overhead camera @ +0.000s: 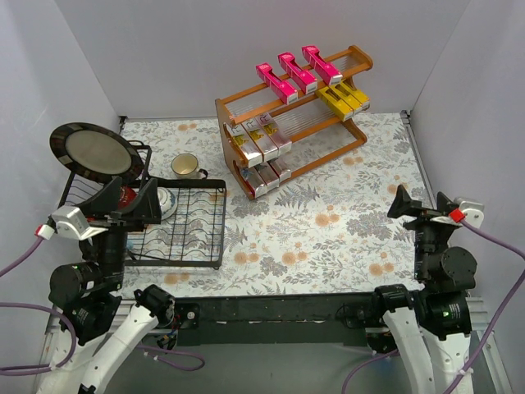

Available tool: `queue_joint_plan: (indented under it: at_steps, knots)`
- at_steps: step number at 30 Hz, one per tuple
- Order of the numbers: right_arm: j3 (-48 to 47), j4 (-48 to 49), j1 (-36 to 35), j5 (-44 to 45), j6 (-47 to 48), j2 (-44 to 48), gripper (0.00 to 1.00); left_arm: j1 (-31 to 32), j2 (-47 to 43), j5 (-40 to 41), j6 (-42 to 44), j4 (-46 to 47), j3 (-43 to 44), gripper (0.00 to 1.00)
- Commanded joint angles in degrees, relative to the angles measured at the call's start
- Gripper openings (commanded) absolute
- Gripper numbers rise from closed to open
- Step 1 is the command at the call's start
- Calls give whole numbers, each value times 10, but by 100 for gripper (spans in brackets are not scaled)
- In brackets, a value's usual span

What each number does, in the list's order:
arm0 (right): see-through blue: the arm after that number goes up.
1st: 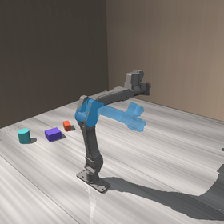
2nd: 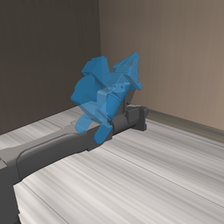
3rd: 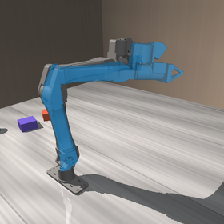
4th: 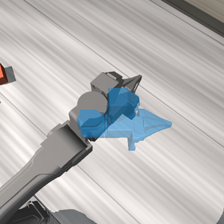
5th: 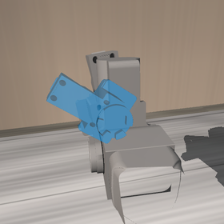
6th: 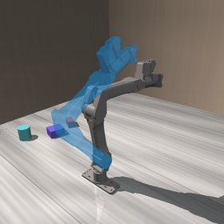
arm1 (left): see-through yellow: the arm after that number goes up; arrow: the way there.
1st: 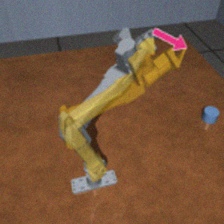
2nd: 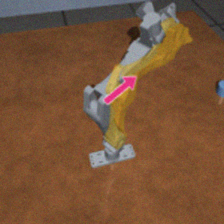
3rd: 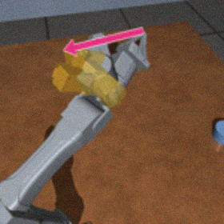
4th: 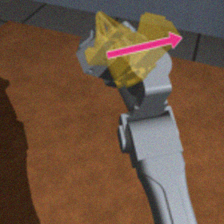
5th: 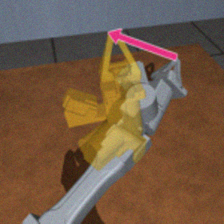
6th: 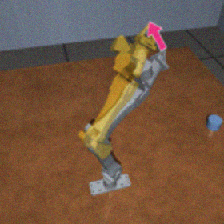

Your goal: Place and organize the toothpastes onto the shelf

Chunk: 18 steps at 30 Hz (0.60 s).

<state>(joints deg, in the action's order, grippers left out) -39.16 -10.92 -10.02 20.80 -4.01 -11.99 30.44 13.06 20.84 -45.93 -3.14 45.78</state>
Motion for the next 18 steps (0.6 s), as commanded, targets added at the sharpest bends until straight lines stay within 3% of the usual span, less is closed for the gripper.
queue_joint_plan:
  at_steps: [1,18]
  knots:
    - [29,6,-8,19,14,58,99,-3,-7,17,-13,-87,5,98]
    - [129,64,-30,13,31,169,98,-3,-46,-18,4,-44,-31,98]
